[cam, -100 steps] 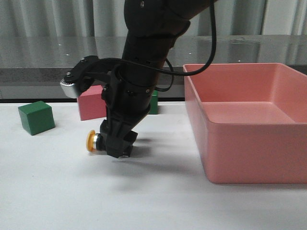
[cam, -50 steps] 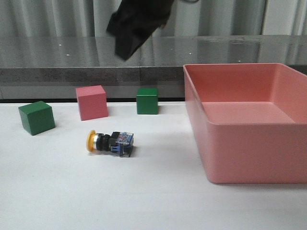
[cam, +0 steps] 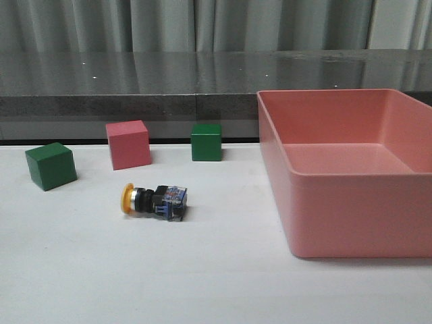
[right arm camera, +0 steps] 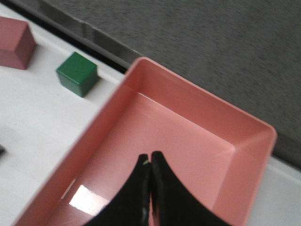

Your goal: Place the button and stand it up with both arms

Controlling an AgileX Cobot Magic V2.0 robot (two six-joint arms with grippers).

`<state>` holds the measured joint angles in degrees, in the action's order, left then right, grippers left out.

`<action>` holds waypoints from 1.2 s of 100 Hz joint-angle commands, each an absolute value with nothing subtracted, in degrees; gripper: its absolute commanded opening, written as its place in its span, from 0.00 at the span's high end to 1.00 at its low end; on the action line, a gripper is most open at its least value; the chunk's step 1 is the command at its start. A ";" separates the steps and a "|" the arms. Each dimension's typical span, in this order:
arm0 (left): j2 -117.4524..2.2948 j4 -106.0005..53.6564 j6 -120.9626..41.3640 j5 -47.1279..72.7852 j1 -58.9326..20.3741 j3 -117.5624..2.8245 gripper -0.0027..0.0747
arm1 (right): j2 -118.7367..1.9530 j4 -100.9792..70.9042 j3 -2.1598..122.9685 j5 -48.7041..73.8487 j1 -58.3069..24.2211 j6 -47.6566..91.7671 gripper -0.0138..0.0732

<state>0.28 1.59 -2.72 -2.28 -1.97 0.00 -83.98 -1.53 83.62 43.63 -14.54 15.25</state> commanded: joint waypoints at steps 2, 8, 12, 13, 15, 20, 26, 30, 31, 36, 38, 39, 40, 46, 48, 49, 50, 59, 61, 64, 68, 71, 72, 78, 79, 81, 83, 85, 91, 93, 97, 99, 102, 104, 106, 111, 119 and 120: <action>2.06 1.06 -2.28 -6.72 -1.88 2.65 0.99 | -75.85 -1.64 77.82 36.10 -10.08 13.27 0.91; 2.06 1.06 -2.28 -6.72 -1.88 2.65 0.99 | -71.04 -1.64 71.87 33.15 -7.49 12.40 0.91; 2.06 1.06 -2.28 -6.72 -1.88 2.65 0.99 | -68.25 -1.64 68.53 31.07 -5.74 11.60 0.91; 2.06 1.06 -2.28 -6.72 -1.88 2.65 0.99 | -67.12 -1.64 67.21 30.37 -5.47 11.48 0.91; 2.06 1.06 -2.28 -6.72 -1.88 2.65 0.99 | -65.46 -1.64 65.23 29.70 -4.68 11.17 0.91; 2.06 1.06 -2.28 -6.72 -1.88 2.65 0.99 | -61.50 -1.64 60.71 27.25 -3.09 10.65 0.91; 2.06 1.06 -2.28 -6.72 -1.88 2.65 0.99 | -57.04 -1.64 55.85 25.25 -1.67 10.64 0.91; 2.06 1.06 -2.28 -6.72 -1.88 2.65 0.99 | -53.68 -1.64 52.41 23.96 -1.05 10.64 0.91; 2.06 1.06 -2.28 -6.72 -1.88 2.65 0.99 | -53.12 -1.64 51.34 23.78 -0.96 10.64 0.91; 2.06 1.06 -2.28 -6.72 -1.88 2.65 0.99 | -48.76 -1.64 47.75 22.48 -0.61 10.64 0.91; 2.06 1.06 -2.28 -6.72 -1.88 2.65 0.99 | -47.71 -1.64 46.31 21.95 -0.55 10.64 0.91; 2.06 1.06 -2.28 -6.72 -1.88 2.65 0.99 | -46.70 -1.64 45.83 21.61 -0.55 10.64 0.91; 2.06 1.06 -2.28 -6.72 -1.88 2.65 0.99 | -46.20 -1.64 45.35 21.42 -0.55 10.64 0.91; 2.06 1.06 -2.28 -6.72 -1.88 2.65 0.99 | -41.23 -1.64 41.55 20.47 -0.55 10.64 0.91; 2.06 1.06 -2.28 -6.72 -1.88 2.65 0.99 | -39.62 -1.64 40.34 20.25 -0.55 10.59 0.91; 2.06 1.06 -2.28 -6.72 -1.88 2.65 0.99 | -39.07 -1.64 39.95 20.18 -0.55 10.59 0.91; 2.06 1.06 -2.28 -6.72 -1.88 2.65 0.99 | -37.93 -1.64 39.19 20.13 -0.55 10.59 0.91; 2.06 1.06 -2.28 -6.72 -1.88 2.65 0.99 | -31.57 -1.64 34.59 20.08 -0.55 10.59 0.91; 2.06 1.06 -2.28 -6.72 -1.88 2.65 0.99 | -30.01 -1.64 33.91 20.08 -0.55 10.59 0.91; 2.06 1.06 -2.28 -6.72 -1.88 2.65 0.99 | -27.37 -1.64 32.29 20.13 -0.55 10.59 0.91; 2.06 1.06 -2.28 -6.72 -1.88 2.65 0.99 | -24.83 -1.64 30.72 20.13 -0.55 10.59 0.91; 2.06 1.06 -2.28 -6.72 -1.88 2.65 0.99 | -22.28 -1.64 29.21 20.13 -0.55 10.59 0.91; 2.06 1.06 -2.28 -6.72 -1.88 2.65 0.99 | -21.78 -1.64 28.91 20.13 -0.55 10.59 0.91; 2.06 1.06 -2.28 -6.72 -1.88 2.65 0.99 | -17.36 -1.64 26.51 20.17 -0.55 10.59 0.91; 2.06 1.06 -2.28 -6.72 -1.88 2.65 0.99 | -16.91 -1.64 26.25 20.17 -0.55 10.59 0.91; 2.06 1.06 -2.28 -6.72 -1.88 2.65 0.99 | -15.11 -1.64 25.52 20.17 -0.55 10.59 0.91; 2.06 1.06 -2.28 -6.72 -1.88 2.65 0.99 | -14.25 -1.64 24.83 20.17 -0.55 10.59 0.91; 2.06 1.06 -2.28 -6.72 -1.88 2.65 0.99 | -13.02 -1.64 24.19 20.17 -0.55 10.59 0.91; 2.06 1.06 -2.28 -6.72 -1.88 2.65 0.99 | -9.83 -1.64 22.72 20.33 -0.55 10.59 0.91; 2.06 1.06 -2.28 -6.72 -1.88 2.65 0.99 | -9.24 -1.64 22.25 20.46 -0.55 10.59 0.91; 2.06 1.06 -2.28 -6.72 -1.88 2.65 0.99 | -7.75 -1.64 21.46 20.53 -0.55 10.59 0.91; 2.06 1.06 -2.28 -6.72 -1.88 2.65 0.99 | -7.17 -1.64 21.10 20.53 -0.55 10.59 0.91; 2.06 1.06 -2.28 -6.72 -1.88 2.65 0.99 | -6.56 -1.64 20.74 20.53 -0.55 10.59 0.91; 2.06 1.06 -2.28 -6.72 -1.88 2.65 0.99 | -6.26 -1.64 20.48 20.68 -0.55 10.59 0.91; 2.06 1.06 -2.28 -6.72 -1.88 2.65 0.99 | -6.02 -1.64 20.30 20.66 -0.55 10.59 0.91; 2.06 1.06 -2.28 -6.72 -1.88 2.65 0.99 | -5.88 -1.64 20.13 21.52 -0.55 10.59 0.91; 2.06 1.06 -2.28 -6.72 -1.88 2.65 0.99 | -5.88 -1.64 20.13 22.57 -0.55 10.59 0.91; 2.06 1.06 -2.28 -6.72 -1.88 2.65 0.99 | -5.88 -1.64 20.13 22.63 -0.55 10.59 0.91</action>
